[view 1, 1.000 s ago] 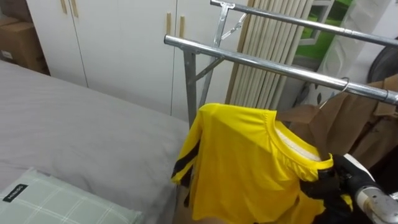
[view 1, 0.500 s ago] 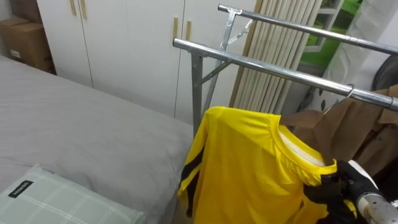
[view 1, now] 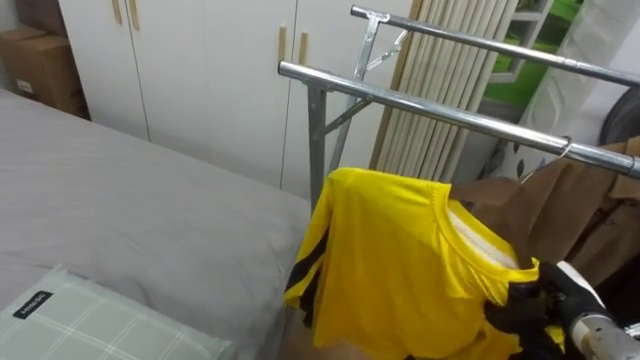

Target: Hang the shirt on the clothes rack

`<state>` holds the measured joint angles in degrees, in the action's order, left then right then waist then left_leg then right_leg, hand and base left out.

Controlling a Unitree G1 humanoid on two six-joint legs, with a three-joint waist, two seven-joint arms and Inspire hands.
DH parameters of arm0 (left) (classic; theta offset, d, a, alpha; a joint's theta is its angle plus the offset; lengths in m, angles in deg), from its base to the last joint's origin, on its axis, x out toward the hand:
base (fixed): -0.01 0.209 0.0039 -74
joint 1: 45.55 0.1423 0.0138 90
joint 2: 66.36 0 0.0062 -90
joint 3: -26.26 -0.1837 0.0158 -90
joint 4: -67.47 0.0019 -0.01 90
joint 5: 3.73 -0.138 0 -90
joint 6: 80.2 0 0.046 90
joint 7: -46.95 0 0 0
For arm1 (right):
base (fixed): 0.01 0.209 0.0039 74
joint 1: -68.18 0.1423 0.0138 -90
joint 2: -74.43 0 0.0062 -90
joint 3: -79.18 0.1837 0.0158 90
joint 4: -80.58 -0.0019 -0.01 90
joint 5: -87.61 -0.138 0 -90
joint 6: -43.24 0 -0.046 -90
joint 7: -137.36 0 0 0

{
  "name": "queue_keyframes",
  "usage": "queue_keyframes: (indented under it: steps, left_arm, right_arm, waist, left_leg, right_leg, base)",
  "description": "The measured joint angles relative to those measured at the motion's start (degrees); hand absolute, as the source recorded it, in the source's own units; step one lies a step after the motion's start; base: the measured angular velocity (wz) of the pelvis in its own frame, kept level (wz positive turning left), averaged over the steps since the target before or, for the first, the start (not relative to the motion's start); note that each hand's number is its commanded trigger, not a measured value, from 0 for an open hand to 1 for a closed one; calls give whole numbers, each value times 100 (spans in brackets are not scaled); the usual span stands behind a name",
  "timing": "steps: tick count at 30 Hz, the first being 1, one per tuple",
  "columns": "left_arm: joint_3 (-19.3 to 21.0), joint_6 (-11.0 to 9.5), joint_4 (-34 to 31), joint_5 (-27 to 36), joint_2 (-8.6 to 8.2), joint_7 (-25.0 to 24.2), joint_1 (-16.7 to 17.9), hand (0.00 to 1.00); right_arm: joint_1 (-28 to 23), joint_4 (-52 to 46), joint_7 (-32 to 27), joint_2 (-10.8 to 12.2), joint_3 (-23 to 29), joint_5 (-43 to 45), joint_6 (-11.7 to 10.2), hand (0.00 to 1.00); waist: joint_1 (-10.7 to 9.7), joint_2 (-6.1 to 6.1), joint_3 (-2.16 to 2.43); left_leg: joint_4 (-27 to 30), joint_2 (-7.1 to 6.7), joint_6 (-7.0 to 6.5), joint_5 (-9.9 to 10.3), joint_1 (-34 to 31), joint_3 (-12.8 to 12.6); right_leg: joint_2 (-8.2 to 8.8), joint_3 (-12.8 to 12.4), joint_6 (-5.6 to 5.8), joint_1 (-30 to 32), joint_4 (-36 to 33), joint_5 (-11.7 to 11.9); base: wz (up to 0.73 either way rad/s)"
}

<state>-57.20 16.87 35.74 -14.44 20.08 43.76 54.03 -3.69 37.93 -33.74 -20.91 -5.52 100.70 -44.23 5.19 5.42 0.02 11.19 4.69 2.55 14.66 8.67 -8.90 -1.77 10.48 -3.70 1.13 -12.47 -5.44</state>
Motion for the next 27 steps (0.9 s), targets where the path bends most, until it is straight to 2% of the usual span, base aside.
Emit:
queue_keyframes:
  steps: [4,8,27]
  left_arm:
    - [1,0,2,0,-2,0,0,0]
    - [3,5,30,-1,-22,0,0,0]
    - [2,4,50,0,-22,2,-1,0]
  right_arm:
    - [7,-8,0,36,4,-39,-1,0]
    - [6,-2,0,48,45,-46,1,0]
    - [2,3,0,68,50,-215,-1,0]
  waist:
    - [6,-5,5]
    - [8,-30,31]
    - [-3,-36,19]
  left_leg:
    - [-21,3,0,0,0,6]
    - [-27,4,-1,-4,15,8]
    - [-53,4,0,-3,39,4]
  right_leg:
    - [-8,1,1,-3,22,0]
    - [-15,-2,10,-30,71,10]
    - [-23,-21,19,-49,85,2]
  base:
    - [0]
    - [0]
    - [0]
